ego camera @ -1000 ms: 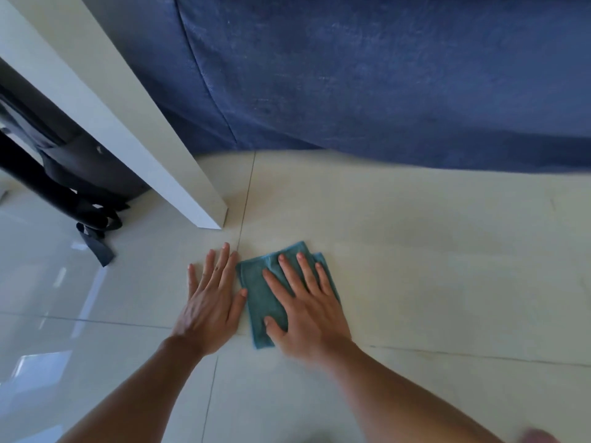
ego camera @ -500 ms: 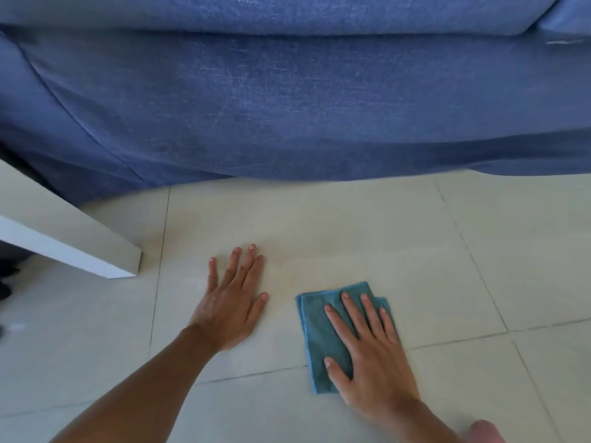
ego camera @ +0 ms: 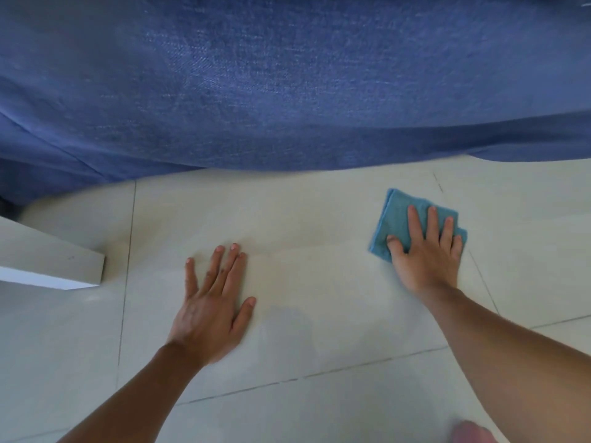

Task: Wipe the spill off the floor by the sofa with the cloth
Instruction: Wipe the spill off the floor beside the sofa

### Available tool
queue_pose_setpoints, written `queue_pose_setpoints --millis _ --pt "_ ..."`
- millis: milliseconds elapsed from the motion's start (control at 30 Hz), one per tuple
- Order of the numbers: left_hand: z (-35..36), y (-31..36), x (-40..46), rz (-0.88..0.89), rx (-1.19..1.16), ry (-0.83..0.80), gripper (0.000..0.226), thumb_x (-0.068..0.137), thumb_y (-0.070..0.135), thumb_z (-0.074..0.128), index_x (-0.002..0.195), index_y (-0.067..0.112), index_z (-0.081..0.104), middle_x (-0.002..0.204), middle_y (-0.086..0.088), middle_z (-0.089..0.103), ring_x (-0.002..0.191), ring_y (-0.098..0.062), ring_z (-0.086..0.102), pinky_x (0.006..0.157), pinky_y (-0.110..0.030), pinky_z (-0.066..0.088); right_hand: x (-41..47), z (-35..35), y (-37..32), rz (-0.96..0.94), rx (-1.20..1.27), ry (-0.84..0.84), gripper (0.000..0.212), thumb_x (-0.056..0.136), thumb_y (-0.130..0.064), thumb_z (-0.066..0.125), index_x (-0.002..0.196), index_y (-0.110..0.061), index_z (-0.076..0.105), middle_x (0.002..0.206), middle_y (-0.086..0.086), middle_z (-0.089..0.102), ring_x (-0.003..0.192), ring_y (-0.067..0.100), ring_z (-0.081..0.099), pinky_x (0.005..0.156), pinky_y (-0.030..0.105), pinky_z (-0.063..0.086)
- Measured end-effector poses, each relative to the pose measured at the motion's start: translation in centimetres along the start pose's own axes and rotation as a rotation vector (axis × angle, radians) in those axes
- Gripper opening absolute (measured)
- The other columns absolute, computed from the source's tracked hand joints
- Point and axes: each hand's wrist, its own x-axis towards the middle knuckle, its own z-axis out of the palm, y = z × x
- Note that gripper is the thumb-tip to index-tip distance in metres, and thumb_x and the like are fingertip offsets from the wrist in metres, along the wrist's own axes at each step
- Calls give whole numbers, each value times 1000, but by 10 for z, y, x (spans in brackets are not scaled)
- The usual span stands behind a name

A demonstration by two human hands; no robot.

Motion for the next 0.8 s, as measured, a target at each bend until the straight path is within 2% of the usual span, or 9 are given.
queue_pose_setpoints --millis 200,367,500,800 --pt "2 -2 2 1 -54 20 73 95 46 36 154 6 20 166 -10 10 153 -26 4 119 -60 0 47 -8 -110 -190 -18 -31 75 96 -60 29 162 -35 4 173 4 -4 157 35 -8 125 55 -5" --pt "4 -7 1 -33 -212 78 68 97 40 35 154 6 20 165 -12 12 153 -24 4 121 -55 -1 -3 4 -196 -532 16 -67 79 90 -63 31 161 -37 12 173 3 0 157 34 -9 126 55 -5" --pt "1 -7 1 -80 -348 143 64 98 34 28 155 6 20 164 -12 12 153 -24 4 122 -47 -1 -56 20 -194 -672 36 -80 80 89 -63 35 161 -37 14 173 0 2 158 30 -10 126 54 -2" --pt "1 -8 0 -55 -296 139 67 96 38 24 155 7 19 165 -10 9 153 -23 1 122 -41 -10 -93 20 -134 -566 71 -103 80 91 -64 31 162 -39 3 173 -5 -7 157 24 -17 127 51 -4"
